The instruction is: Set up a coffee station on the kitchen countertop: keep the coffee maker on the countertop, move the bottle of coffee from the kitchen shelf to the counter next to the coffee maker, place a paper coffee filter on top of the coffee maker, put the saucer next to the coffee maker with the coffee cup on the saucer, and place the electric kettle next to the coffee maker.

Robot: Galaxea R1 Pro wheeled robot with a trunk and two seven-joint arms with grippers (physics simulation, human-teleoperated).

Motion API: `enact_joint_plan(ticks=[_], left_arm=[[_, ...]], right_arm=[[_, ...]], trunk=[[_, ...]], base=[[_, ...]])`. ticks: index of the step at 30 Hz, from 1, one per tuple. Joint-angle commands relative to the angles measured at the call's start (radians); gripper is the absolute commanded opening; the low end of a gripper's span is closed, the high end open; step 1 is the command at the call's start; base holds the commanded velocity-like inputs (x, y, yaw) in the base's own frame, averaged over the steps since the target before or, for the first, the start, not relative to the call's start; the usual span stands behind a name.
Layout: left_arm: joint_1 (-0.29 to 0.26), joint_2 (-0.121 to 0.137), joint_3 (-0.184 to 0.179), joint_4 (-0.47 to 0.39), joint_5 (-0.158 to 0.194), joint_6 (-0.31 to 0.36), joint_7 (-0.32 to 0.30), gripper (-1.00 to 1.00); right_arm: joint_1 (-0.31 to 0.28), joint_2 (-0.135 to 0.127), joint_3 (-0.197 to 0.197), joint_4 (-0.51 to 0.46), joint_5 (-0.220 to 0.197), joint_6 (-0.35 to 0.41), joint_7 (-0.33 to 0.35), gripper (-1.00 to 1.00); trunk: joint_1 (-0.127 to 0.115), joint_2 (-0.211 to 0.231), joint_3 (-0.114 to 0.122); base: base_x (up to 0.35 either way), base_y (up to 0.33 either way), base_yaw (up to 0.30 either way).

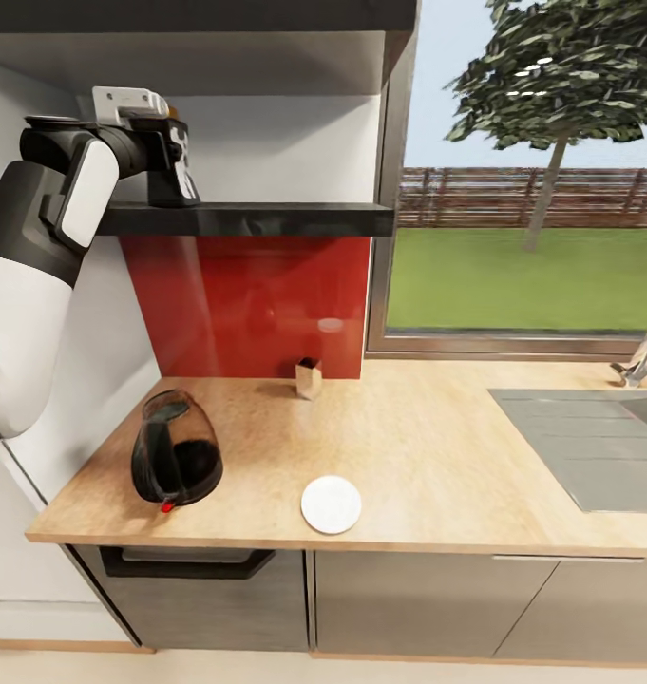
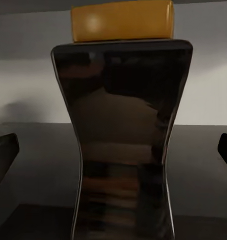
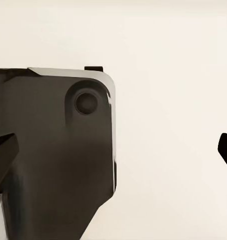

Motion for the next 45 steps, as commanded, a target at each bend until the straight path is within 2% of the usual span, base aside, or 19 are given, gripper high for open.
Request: enact_joint_plan(ticks=[1,20,31,32,45], left_arm=[[-0.001,0.002,-0.005,0.000,0.010,0.002,0.009,1.00],[0.000,0.003,-0.005,0.006,0.009,0.001,0.008,1.00],[0.000,0.002,-0.006,0.006,0.011,0.003,-0.007,1.00],[0.000,0.002,-0.006,0.006,0.010,0.002,-0.014,-1.00],[0.000,0.003,-0.003,-0.005,0.009,0.004,-0.022,-1.00]], right_arm=[[-0.001,0.000,0.001,0.000,0.000,-0.003,-0.002,1.00],[-0.001,0.000,0.001,0.000,0.000,-0.003,-0.002,1.00],[-0.001,0.000,0.001,0.000,0.000,-0.003,-0.002,1.00],[-0.001,0.000,0.001,0.000,0.000,-0.003,-0.002,1.00],[-0.001,0.000,0.001,0.000,0.000,-0.003,-0.002,1.00]], trunk=[[0.001,-0.002,-0.002],[0.001,-0.002,-0.002],[0.001,-0.002,-0.002],[0.001,-0.002,-0.002],[0.001,-0.002,-0.002]], base=[[0.186,0.000,0.000],[0.110,0.000,0.000],[0.017,0.000,0.000],[0.000,0.000,0.000],[0.000,0.000,0.000]])
